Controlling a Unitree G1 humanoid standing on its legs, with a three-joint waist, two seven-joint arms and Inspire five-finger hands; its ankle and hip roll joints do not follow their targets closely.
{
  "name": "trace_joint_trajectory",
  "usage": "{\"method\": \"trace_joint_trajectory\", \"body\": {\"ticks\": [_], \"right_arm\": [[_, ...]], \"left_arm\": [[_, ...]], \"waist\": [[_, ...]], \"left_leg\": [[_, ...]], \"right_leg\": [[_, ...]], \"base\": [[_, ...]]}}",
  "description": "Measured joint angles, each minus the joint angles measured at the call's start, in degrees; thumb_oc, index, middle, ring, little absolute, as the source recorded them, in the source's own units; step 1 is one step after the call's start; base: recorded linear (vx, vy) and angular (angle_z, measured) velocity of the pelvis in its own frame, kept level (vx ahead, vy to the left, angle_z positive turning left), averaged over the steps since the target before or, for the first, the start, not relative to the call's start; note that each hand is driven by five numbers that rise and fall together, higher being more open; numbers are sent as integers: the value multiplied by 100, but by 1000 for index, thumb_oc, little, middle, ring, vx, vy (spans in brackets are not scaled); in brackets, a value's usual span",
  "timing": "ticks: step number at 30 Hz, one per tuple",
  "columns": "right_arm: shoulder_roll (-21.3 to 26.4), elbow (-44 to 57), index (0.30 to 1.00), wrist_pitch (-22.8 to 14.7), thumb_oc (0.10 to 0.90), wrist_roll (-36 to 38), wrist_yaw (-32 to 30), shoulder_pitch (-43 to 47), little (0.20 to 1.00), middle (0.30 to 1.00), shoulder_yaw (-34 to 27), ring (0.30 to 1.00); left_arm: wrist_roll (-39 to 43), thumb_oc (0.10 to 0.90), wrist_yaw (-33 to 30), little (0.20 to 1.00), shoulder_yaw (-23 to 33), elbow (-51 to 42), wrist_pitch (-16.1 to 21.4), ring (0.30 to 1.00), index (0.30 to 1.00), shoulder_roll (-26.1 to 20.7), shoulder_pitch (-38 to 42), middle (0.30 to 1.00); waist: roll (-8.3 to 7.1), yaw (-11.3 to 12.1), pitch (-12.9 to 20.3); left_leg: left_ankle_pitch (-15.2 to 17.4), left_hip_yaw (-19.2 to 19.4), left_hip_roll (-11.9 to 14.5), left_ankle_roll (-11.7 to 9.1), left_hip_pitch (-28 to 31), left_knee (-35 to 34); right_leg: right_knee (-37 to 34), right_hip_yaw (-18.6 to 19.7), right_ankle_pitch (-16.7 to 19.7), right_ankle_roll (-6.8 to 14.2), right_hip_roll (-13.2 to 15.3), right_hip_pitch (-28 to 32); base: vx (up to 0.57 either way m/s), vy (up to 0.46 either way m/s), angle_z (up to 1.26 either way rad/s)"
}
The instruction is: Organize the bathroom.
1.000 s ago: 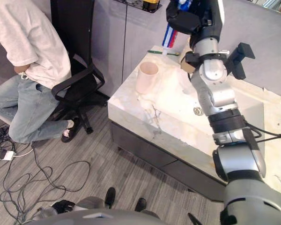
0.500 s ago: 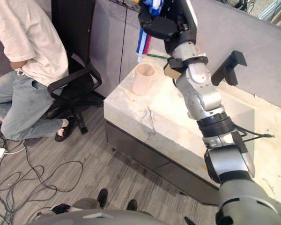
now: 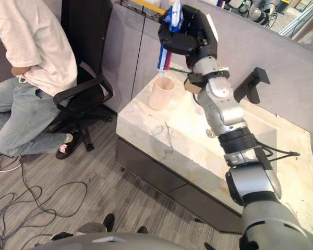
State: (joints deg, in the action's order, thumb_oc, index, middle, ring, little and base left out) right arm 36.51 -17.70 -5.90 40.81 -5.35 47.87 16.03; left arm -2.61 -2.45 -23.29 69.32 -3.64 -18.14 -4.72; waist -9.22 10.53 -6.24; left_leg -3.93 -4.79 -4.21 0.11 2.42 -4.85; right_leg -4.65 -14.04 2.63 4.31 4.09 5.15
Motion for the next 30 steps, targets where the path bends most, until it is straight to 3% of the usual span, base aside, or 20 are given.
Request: {"method": "trace_joint_trajectory", "body": {"ticks": [4, 10, 19, 22, 23, 25, 26, 27, 28, 30], "right_arm": [[159, -97, 300, -319, 400, -13, 106, -228, 300, 300, -5, 300], [158, -121, 300, -514, 400, -236, 269, -407, 300, 300, -5, 300], [146, 121, 300, -747, 400, -509, 82, -665, 300, 300, -78, 300], [155, 451, 300, -771, 400, -626, -26, -670, 300, 300, -103, 300], [166, 463, 300, -842, 400, -625, -25, -655, 300, 300, -102, 300], [176, 455, 300, -880, 400, -623, -23, -629, 300, 300, -103, 300], [193, 443, 300, -903, 400, -617, -37, -651, 300, 300, -168, 300], [181, 446, 300, -902, 400, -620, -57, -647, 300, 300, -168, 300], [100, 531, 300, -913, 400, -637, -60, -631, 300, 300, -175, 300], [82, 783, 300, -934, 400, -754, -78, -571, 300, 300, -174, 300]], "left_arm": [[4, 800, 4, 900, 10, 8, 52, 900, 900, 3, -44, 900], [3, 800, -6, 900, 90, 45, 211, 900, 900, 3, -39, 900], [-4, 800, -76, 900, 122, 112, 231, 900, 900, -45, -35, 900], [-10, 800, -103, 900, 145, 122, 240, 900, 900, -46, 0, 900], [-4, 800, -81, 900, 190, 102, 228, 900, 900, -85, 72, 900], [-13, 800, -72, 900, 255, 133, 227, 900, 900, -141, 157, 900], [-26, 800, -94, 900, 289, 137, 229, 900, 900, -281, 354, 900], [-27, 800, -83, 900, 280, 135, 252, 900, 900, -277, 369, 900], [-27, 800, -62, 900, 265, 131, 295, 900, 900, -253, 402, 900], [-28, 800, -5, 900, 217, 120, 332, 900, 900, -189, 403, 900]], "waist": [[8, 14, -5], [1, 28, -27], [-126, -3, -414], [96, -203, -582], [164, -233, -642], [169, -250, -690], [-10, -259, -908], [-7, -204, -941], [39, 5, -958], [183, 26, -1008]], "left_leg": [[-17, -1, -1, 29, 4, 0], [-10, 8, 15, 21, 5, -1], [45, -47, 68, 22, -21, 0], [-36, -235, 103, 96, -24, 7], [2, -259, 117, 22, -69, 108], [119, -288, 113, -170, -224, 427], [248, -201, -244, -328, -737, 1671], [279, -108, -277, -315, -874, 1981], [497, -17, -249, -204, -1008, 2107], [372, -16, -6, -293, -1006, 1350]], "right_leg": [[0, -4, -3, -3, 0, 4], [0, -1, -4, -2, -12, 4], [199, -22, -105, 73, -29, -105], [531, 67, -186, 121, -36, -209], [726, 111, -443, -14, -101, -365], [737, 203, -617, -209, -344, -397], [442, 305, -435, -650, -237, -160], [353, 343, -397, -661, -203, -74], [46, 505, -269, -733, -210, 90], [-31, 477, -224, -749, -307, 112]], "base": [[113, 25, 0], [103, -17, -1], [86, -84, 2], [24, -138, 27], [57, -48, 22], [63, 14, 39], [96, 68, 45], [121, 93, 6], [123, 96, -54], [107, 74, -30]]}}
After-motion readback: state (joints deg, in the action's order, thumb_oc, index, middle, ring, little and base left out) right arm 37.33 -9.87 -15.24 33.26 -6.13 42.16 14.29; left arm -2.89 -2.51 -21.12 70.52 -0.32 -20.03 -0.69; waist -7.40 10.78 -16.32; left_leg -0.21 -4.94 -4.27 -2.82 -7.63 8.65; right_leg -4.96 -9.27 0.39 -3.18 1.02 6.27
